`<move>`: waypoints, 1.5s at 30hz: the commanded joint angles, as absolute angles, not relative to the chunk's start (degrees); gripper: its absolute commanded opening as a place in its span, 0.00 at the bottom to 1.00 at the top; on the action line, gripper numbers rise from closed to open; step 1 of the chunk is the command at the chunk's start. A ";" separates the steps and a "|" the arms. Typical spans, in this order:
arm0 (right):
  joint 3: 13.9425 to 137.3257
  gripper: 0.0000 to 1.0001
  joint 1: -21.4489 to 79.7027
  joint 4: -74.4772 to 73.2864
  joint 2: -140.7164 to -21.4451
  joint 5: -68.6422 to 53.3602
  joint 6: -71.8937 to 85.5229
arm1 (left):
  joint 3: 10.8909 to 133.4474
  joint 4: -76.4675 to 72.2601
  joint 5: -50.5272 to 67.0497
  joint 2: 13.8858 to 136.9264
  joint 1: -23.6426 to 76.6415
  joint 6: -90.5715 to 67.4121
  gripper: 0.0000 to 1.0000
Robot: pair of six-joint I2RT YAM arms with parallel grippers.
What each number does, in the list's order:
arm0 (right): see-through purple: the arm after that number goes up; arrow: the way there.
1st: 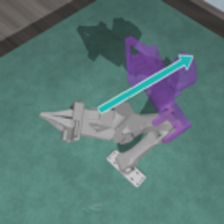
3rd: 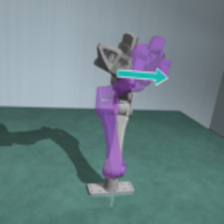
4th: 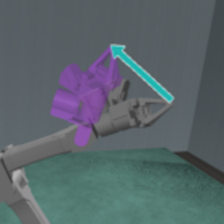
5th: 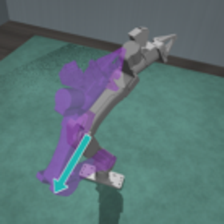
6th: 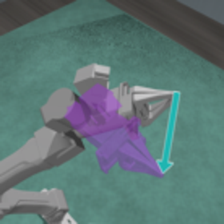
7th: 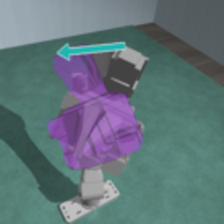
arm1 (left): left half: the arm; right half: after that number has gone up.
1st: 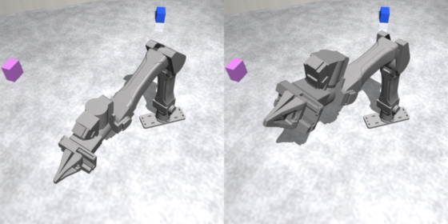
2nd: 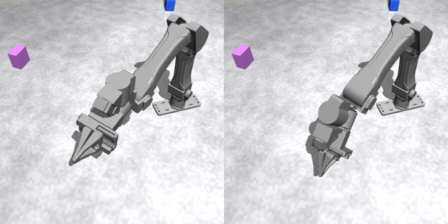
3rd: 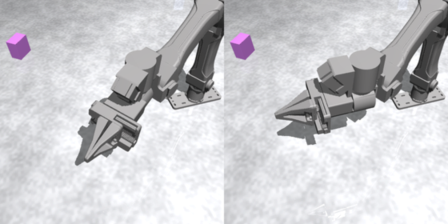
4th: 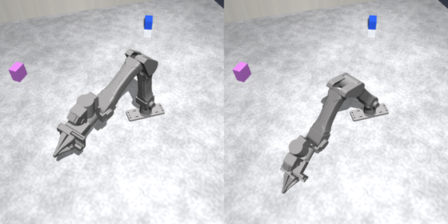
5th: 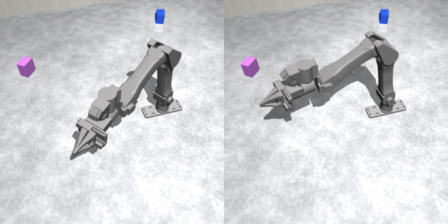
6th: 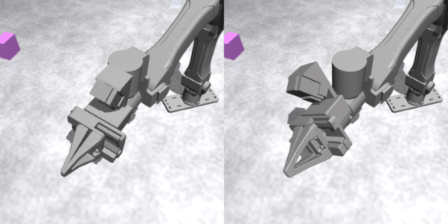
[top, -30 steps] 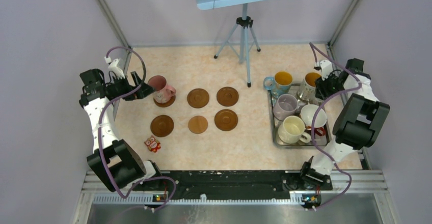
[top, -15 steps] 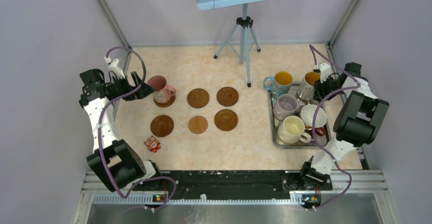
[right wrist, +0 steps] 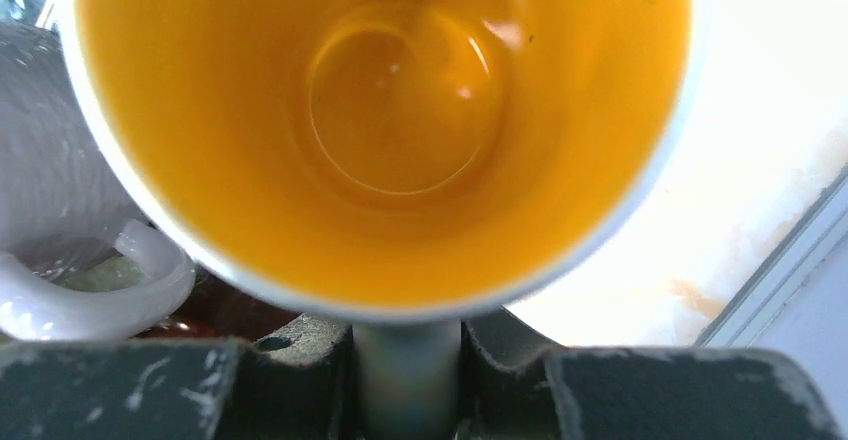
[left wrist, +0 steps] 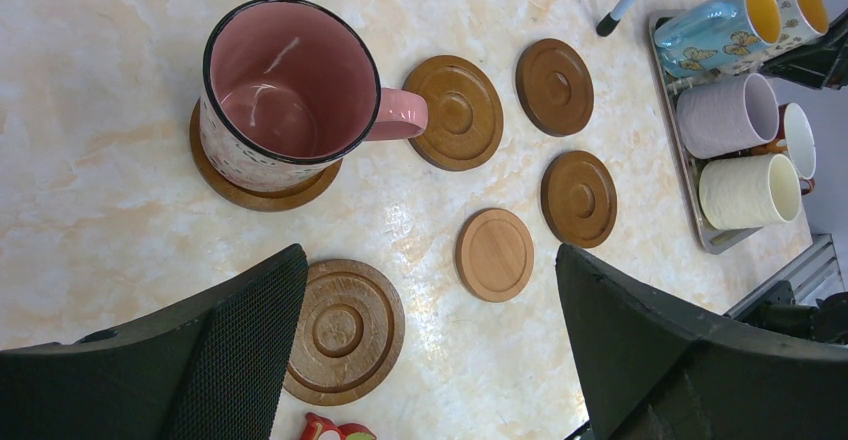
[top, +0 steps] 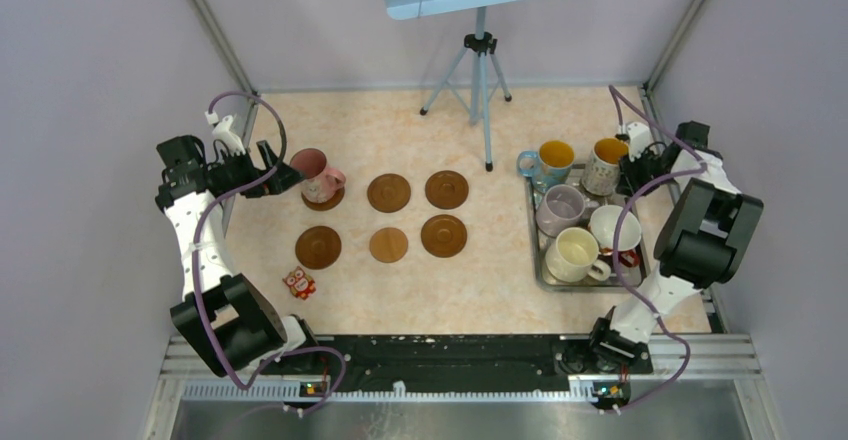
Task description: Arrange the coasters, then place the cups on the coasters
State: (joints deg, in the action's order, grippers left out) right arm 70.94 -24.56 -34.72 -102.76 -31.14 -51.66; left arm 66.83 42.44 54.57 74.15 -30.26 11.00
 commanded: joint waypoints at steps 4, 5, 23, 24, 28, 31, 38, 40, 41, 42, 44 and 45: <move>75.10 0.00 -24.42 -31.89 -93.32 -37.99 -46.95 | 66.26 40.49 54.97 73.49 -30.01 11.18 0.99; 75.55 0.00 -24.36 -31.92 -92.85 -38.51 -46.25 | 66.27 40.29 54.86 73.47 -30.05 11.02 0.99; 79.74 0.00 -23.65 -34.28 -84.00 -48.43 -39.31 | 65.94 39.65 55.30 73.09 -30.06 10.14 0.99; 79.74 0.00 -23.15 -34.23 -82.52 -49.11 -38.54 | 65.84 39.45 55.36 72.99 -30.04 9.96 0.99; 79.69 0.00 -18.76 -33.12 -78.58 -49.45 -34.56 | 65.58 38.87 55.86 72.79 -30.06 9.32 0.99; 79.87 0.00 -13.08 -31.00 -76.37 -47.00 -30.72 | 65.73 38.93 56.06 72.81 -30.05 9.10 0.99; 80.14 0.00 6.26 -24.95 -75.78 -38.32 -23.58 | 64.61 37.62 56.09 71.65 -30.11 7.95 0.99; 80.62 0.00 11.91 -23.72 -77.59 -35.77 -21.31 | 64.79 37.36 56.23 71.72 -30.09 7.46 0.99; 81.38 0.00 15.16 -24.32 -79.36 -34.22 -21.26 | 65.13 37.52 56.43 72.03 -30.08 7.21 0.99; 82.26 0.00 18.40 -24.53 -80.65 -32.07 -21.22 | 65.72 37.91 56.54 72.31 -30.08 7.16 0.99; 82.74 0.00 23.96 -21.88 -82.41 -28.22 -19.89 | 66.33 38.46 56.63 72.65 -30.14 7.00 0.99; 82.43 0.00 26.00 -19.70 -83.04 -26.86 -18.27 | 66.30 38.45 56.61 72.61 -30.13 6.81 0.99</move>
State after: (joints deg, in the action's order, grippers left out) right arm 78.11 18.44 -31.55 -81.43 -32.27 -23.59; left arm 65.23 39.79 54.74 73.49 -30.26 7.77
